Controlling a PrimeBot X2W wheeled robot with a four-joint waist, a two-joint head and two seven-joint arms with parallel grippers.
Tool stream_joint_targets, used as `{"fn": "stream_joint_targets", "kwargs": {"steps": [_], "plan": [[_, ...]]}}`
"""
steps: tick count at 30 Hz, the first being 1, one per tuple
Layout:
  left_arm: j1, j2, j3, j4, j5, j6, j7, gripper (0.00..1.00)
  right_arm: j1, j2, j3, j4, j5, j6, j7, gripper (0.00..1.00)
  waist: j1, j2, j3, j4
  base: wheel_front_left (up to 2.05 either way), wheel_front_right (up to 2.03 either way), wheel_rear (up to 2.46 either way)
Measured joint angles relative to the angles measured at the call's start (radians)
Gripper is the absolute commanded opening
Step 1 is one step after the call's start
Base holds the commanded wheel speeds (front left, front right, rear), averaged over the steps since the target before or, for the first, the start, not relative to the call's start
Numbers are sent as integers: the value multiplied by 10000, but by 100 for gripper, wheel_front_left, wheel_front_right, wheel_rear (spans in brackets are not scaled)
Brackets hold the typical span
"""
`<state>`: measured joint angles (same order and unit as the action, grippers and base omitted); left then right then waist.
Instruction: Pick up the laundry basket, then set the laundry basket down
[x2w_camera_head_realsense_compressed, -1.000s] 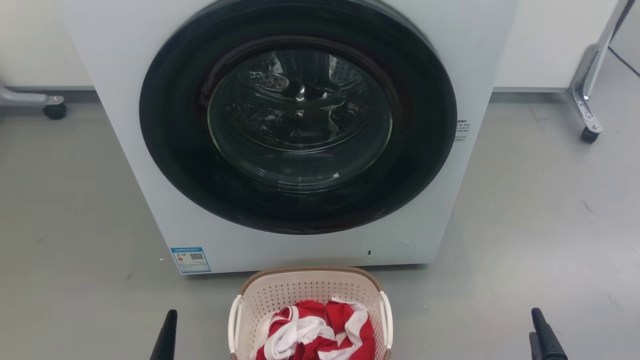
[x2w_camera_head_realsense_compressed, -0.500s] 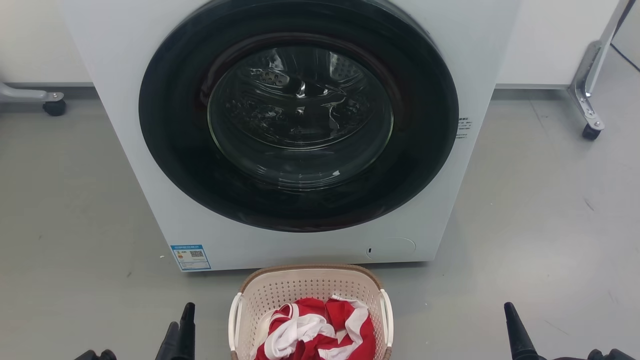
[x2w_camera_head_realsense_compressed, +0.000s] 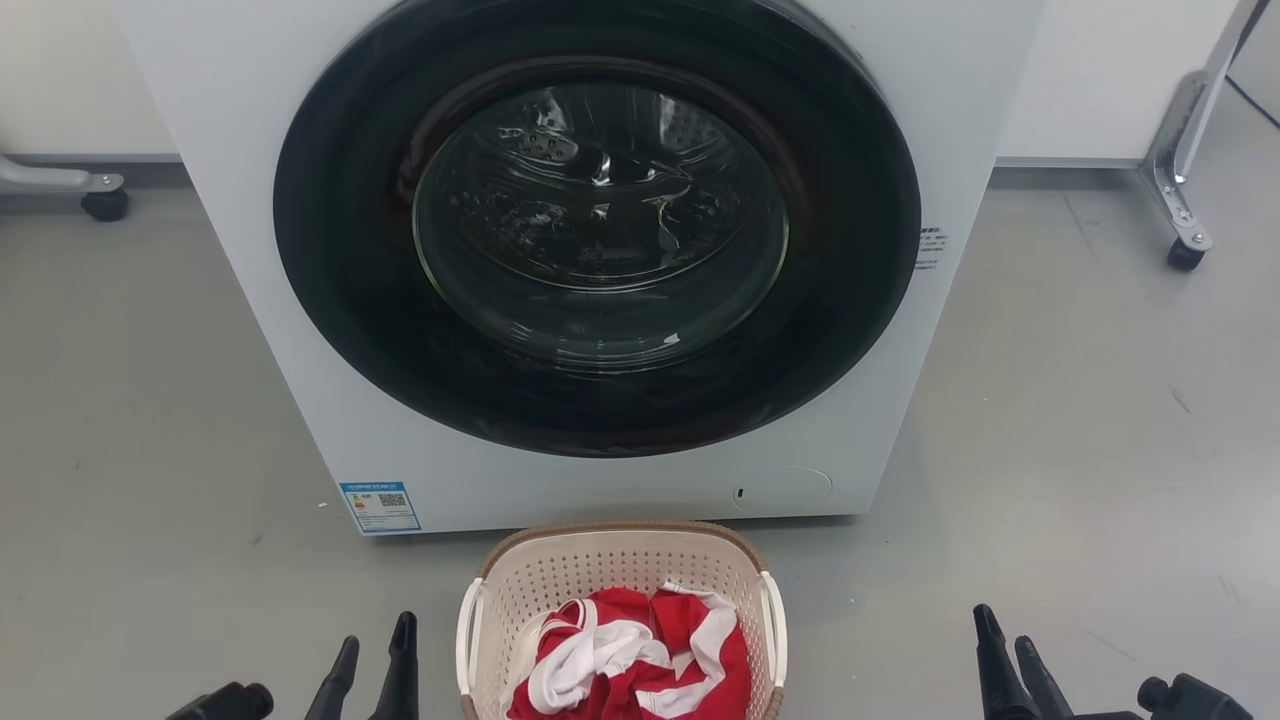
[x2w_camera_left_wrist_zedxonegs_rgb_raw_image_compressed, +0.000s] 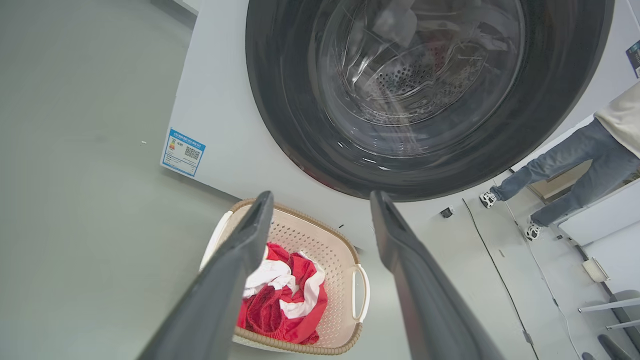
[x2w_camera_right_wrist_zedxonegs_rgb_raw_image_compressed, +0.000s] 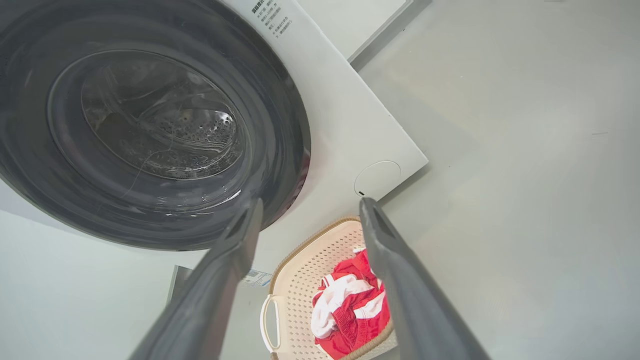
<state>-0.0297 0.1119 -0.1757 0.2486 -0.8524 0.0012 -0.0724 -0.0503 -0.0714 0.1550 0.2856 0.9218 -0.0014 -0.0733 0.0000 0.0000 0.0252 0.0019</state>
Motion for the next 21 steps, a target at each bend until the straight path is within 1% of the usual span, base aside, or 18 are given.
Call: {"fn": "stream_joint_targets", "kwargs": {"steps": [5, 9, 21], "plan": [[-1, 63, -224, -6, 849, 161, -192, 100, 0, -38, 188, -79, -740, -117, -178, 100, 0, 0, 75, -11, 0, 0, 0], [4, 86, -357, -4, 1753, 267, -368, 100, 1, -65, 384, -142, -1482, -263, -345, 100, 0, 0, 145, -30, 0, 0, 0], [10, 113, -663, -4, 3695, 554, -794, 100, 2, -75, 857, -221, -3185, -543, -803, 100, 0, 0, 247, -59, 0, 0, 0]]}}
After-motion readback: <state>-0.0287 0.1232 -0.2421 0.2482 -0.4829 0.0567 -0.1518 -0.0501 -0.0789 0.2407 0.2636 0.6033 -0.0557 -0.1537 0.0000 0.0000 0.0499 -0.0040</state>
